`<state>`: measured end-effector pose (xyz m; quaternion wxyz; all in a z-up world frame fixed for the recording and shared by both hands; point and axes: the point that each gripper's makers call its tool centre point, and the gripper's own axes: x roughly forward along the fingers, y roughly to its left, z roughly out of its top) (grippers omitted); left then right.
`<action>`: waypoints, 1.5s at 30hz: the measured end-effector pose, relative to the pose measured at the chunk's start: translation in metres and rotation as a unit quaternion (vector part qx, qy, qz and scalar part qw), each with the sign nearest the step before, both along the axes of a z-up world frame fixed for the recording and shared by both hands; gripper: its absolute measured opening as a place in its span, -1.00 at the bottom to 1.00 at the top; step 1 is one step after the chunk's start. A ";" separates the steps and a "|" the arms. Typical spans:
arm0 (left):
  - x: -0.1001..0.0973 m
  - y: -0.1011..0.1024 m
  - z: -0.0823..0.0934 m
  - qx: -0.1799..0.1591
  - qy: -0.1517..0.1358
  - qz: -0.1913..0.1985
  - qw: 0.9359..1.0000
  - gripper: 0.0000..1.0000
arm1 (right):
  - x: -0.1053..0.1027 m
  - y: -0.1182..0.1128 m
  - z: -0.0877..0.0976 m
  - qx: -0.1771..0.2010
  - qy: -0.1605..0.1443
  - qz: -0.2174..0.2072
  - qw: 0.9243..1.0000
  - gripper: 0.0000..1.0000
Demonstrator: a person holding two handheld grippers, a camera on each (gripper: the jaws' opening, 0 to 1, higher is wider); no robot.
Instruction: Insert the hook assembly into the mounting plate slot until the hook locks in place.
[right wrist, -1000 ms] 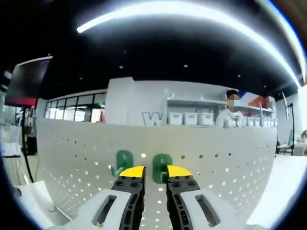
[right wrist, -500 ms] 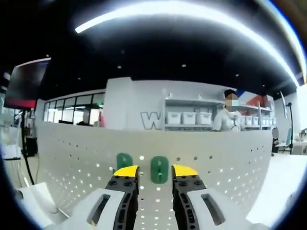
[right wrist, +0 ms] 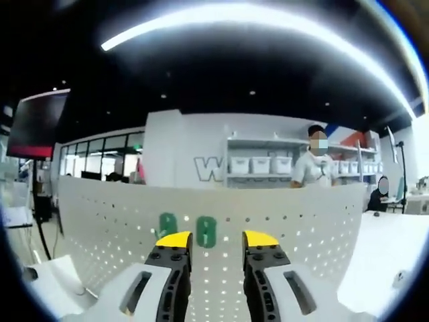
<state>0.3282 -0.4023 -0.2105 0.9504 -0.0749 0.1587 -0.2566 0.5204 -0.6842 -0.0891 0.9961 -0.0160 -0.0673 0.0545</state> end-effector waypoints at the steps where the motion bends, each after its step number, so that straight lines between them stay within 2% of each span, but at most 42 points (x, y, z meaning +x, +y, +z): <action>1: -0.001 -0.001 0.000 0.000 0.001 -0.001 1.000 0.92 | -0.004 -0.001 -0.001 -0.001 0.003 0.002 1.000 -0.42; 8: -0.007 -0.005 -0.002 0.007 0.003 -0.005 1.000 0.92 | -0.024 -0.008 -0.020 0.010 0.031 0.016 0.999 -0.41; 16: -0.015 -0.003 -0.006 0.010 0.013 -0.004 1.000 0.91 | -0.058 -0.003 -0.061 -0.021 0.083 0.049 0.995 -0.39; 20: -0.020 -0.003 -0.007 0.014 0.010 -0.005 1.000 0.91 | -0.079 0.004 -0.088 -0.052 0.115 0.074 0.989 -0.39; 24: -0.021 -0.005 -0.011 0.010 0.016 -0.004 1.000 0.91 | -0.097 0.008 -0.120 -0.064 0.156 0.096 0.981 -0.36; 30: -0.021 -0.012 -0.012 0.013 0.018 -0.013 1.000 0.91 | -0.131 0.017 -0.152 -0.068 0.188 0.118 0.973 -0.33; 34: -0.021 -0.018 -0.013 0.017 0.018 -0.020 0.999 0.91 | -0.150 0.020 -0.169 -0.083 0.206 0.133 0.966 -0.31; 35: -0.021 -0.019 -0.014 0.017 0.021 -0.022 0.999 0.91 | -0.157 0.019 -0.176 -0.105 0.215 0.141 0.961 -0.29; 38: -0.022 -0.023 -0.015 0.021 0.022 -0.026 0.999 0.91 | -0.174 0.014 -0.187 -0.115 0.228 0.141 0.956 -0.27; 40: -0.022 -0.024 -0.016 0.018 0.023 -0.027 0.999 0.91 | -0.186 0.010 -0.195 -0.137 0.237 0.146 0.951 -0.29; 45: -0.022 -0.029 -0.022 0.020 0.032 -0.032 0.999 0.90 | -0.203 0.007 -0.207 -0.131 0.259 0.156 0.944 -0.29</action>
